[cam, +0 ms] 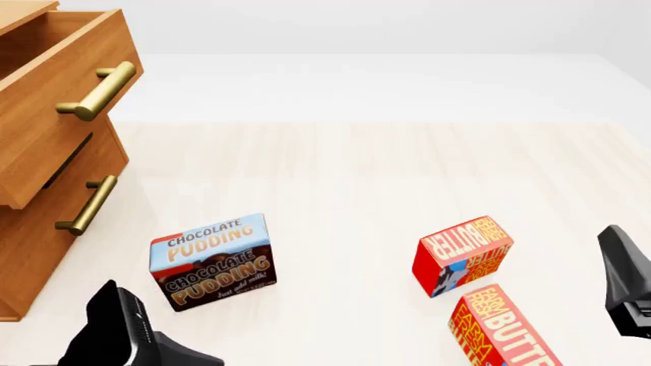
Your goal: Put the bowl in the top drawer of the cabinet.
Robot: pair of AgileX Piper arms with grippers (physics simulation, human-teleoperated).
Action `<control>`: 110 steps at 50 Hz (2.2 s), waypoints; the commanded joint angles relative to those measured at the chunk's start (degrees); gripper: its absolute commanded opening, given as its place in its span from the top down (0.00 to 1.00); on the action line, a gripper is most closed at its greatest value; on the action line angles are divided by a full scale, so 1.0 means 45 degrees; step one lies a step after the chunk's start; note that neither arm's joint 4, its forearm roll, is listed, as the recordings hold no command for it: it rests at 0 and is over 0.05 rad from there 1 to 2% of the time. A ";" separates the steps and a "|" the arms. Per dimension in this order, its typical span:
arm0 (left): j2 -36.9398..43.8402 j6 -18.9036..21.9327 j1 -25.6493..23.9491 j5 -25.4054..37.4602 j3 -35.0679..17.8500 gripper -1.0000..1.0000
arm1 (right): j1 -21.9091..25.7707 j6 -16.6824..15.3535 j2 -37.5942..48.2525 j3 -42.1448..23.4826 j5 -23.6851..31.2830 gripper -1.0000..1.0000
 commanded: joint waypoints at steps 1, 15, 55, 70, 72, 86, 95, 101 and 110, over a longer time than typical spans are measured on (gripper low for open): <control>0.1213 -0.0113 -0.0325 -0.1356 0.0147 0.00 | -0.0045 -0.0006 0.0004 0.0000 0.0012 0.00; 0.0979 0.0025 -0.0025 -0.1232 0.0260 0.00 | -0.0095 -0.0026 0.0032 0.0001 0.0048 0.00; 0.0791 0.0109 0.0455 -0.1829 0.0936 0.00 | -0.0265 -0.0174 -0.0002 -0.0007 0.0021 0.00; 0.0726 0.0157 0.0530 -0.1776 0.0934 0.00 | -0.0249 -0.0192 -0.0009 -0.0009 0.0000 0.00; 0.0726 0.0157 0.0530 -0.1776 0.0934 0.00 | -0.0249 -0.0192 -0.0009 -0.0009 0.0000 0.00; 0.1147 0.0316 0.0501 -0.2382 0.1113 0.00 | -0.0238 -0.0159 -0.0009 -0.0008 -0.0005 0.00; 0.1351 0.0478 0.0483 -0.2566 0.1187 0.00 | -0.0239 -0.0160 -0.0010 -0.0008 -0.0005 0.00; 0.1377 0.0160 0.0529 -0.3130 0.1552 0.00 | -0.0251 -0.0168 -0.0010 -0.0008 -0.0007 0.00; 0.2045 0.0047 0.0323 -0.3970 0.1871 0.00 | -0.0270 -0.0192 -0.0005 -0.0008 0.0013 0.00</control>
